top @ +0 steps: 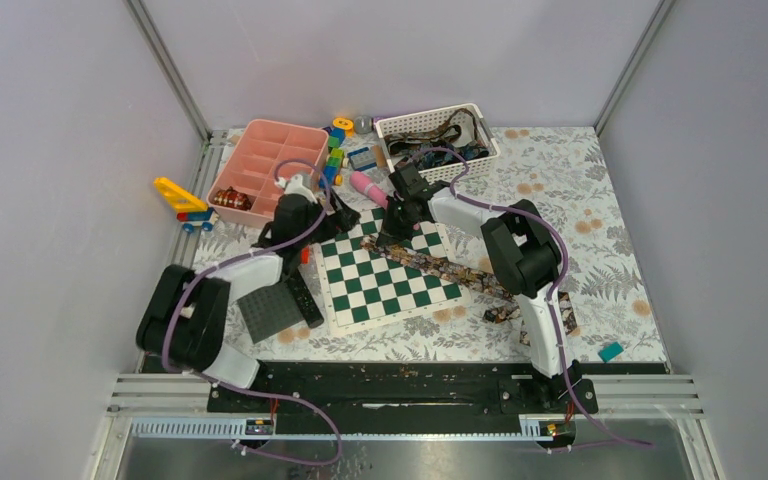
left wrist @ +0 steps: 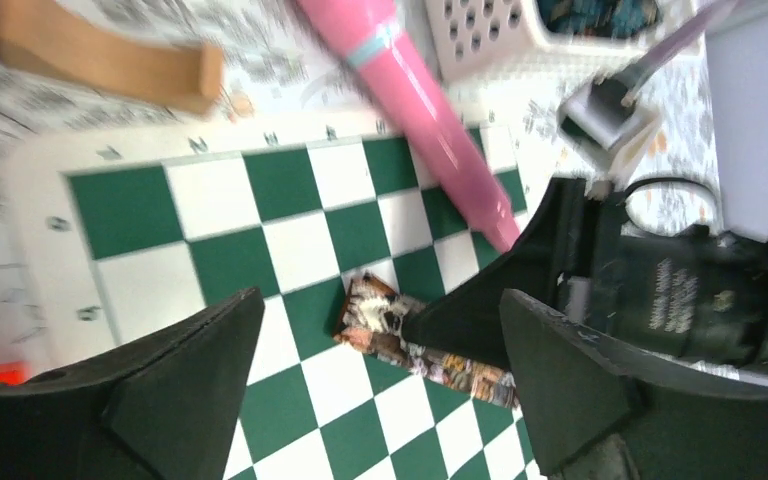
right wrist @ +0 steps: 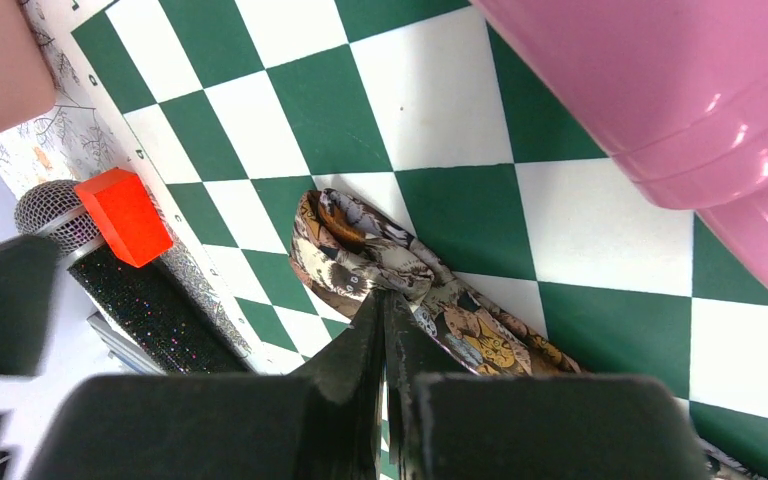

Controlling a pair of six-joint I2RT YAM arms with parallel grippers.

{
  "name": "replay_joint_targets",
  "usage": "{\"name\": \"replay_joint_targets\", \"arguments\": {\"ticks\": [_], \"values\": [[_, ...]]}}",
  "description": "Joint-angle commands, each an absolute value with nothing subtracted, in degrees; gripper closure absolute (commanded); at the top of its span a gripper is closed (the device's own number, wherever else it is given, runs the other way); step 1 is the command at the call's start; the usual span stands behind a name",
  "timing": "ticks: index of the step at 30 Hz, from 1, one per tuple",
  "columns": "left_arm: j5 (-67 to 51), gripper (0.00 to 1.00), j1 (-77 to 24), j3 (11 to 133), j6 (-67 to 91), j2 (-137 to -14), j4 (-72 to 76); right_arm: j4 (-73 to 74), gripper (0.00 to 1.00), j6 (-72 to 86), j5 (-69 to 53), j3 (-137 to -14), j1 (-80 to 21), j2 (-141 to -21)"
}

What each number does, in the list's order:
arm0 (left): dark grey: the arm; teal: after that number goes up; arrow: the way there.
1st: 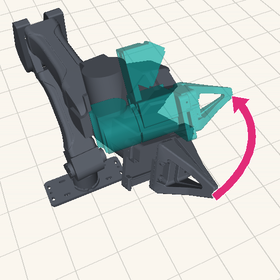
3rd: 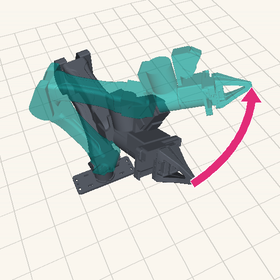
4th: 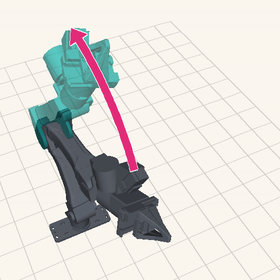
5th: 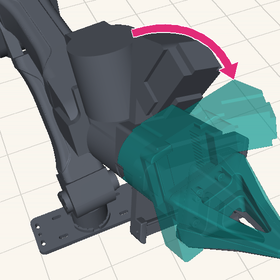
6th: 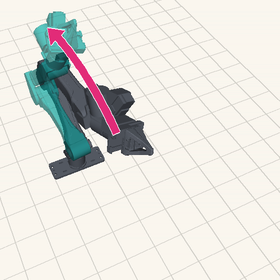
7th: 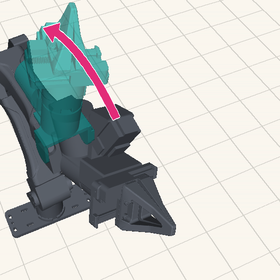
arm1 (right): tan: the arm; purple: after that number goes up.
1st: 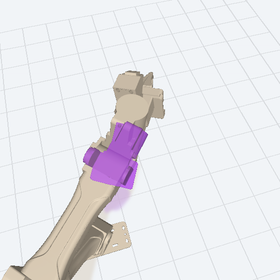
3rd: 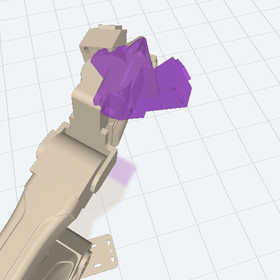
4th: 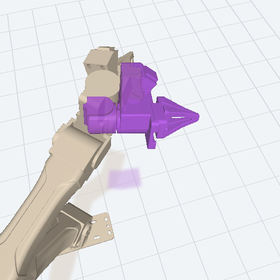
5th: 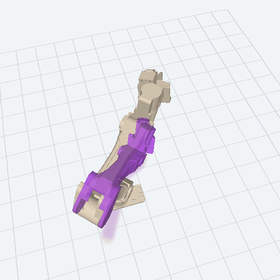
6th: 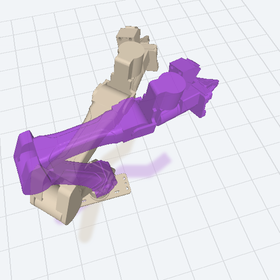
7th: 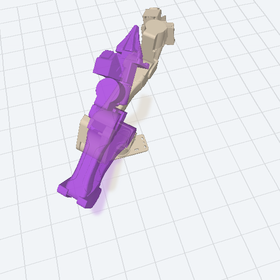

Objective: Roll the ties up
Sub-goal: Roll the tie at the center of the board.

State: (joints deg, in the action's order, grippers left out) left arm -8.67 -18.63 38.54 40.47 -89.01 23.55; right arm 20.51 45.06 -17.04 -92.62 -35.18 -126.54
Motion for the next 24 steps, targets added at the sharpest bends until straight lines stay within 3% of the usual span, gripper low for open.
{"name": "replay_joint_targets", "arguments": {"ticks": [1,7,12,16,20,24], "values": [[6.93,0.03,-18.45,42.58,33.33,-79.02,12.23,21.60,1.00,45.03,-15.66,-93.98,-34.98,-127.18],[19.89,0.01,-18.54,53.69,27.62,-77.19,-9.69,21.68,1.00,45.03,-15.62,-93.61,-34.91,-126.82],[32.47,0.01,-18.52,56.99,33.86,-76.26,-18.03,21.64,1.00,44.98,-15.66,-93.52,-34.95,-126.83],[21.66,0.03,-18.54,52.09,31.93,-73.28,-8.91,21.64,1.00,44.70,-15.69,-93.36,-34.97,-126.74],[9.96,0.13,-18.54,45.93,33.36,-71.40,2.65,21.62,1.00,44.74,-15.73,-93.16,-34.94,-126.74],[3.80,0.21,-18.49,46.05,35.29,-75.98,3.71,21.59,1.00,44.82,-15.92,-93.29,-34.97,-126.85]]}}
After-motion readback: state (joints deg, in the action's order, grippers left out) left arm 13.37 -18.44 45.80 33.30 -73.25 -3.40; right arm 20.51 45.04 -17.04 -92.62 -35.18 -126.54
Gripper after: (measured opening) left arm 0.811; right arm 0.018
